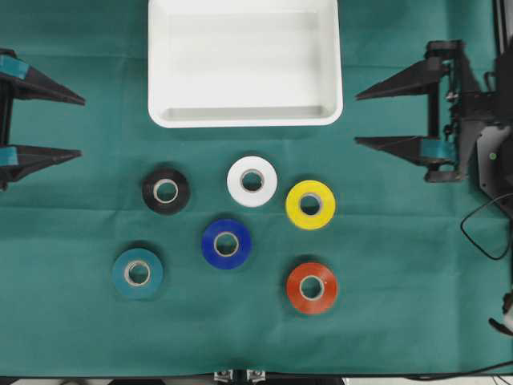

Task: Put the tape alternately from left to right into the white case.
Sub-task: 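Move both grippers inward toward the tape rolls near the tray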

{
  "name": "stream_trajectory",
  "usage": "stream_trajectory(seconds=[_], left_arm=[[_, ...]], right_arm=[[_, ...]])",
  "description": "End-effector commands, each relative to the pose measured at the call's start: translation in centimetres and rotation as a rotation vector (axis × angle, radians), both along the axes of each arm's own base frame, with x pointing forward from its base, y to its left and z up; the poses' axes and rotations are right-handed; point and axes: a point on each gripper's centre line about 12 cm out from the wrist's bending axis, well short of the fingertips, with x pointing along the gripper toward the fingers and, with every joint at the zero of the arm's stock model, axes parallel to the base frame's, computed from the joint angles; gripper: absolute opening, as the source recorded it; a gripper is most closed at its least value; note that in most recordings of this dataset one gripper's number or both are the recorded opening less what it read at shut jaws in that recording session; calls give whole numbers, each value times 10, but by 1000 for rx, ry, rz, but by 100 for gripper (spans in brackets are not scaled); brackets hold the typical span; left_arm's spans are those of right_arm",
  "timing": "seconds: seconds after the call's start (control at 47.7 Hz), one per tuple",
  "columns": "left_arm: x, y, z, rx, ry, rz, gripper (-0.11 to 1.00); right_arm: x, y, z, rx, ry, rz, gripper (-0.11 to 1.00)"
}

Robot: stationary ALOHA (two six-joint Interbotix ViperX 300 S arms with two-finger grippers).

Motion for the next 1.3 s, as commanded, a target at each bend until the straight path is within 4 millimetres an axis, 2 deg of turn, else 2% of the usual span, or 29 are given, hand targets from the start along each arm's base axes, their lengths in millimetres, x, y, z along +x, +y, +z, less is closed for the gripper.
stream_trajectory(seconds=[0.0,0.482,1.047,1.278], left_arm=[[8,1,7,-3,5,5,73],[35,0,-17,-88,263,31,73],[55,-1,-25,-90,401,34,73],[72,-1,-32,-86,447,37,73]], right_arm=[[10,0,9,4,0,-2,75],[50,-1,-14,36,294,-12,75],[62,-2,-23,50,399,-19,75],[75,-2,-36,55,471,-23,75]])
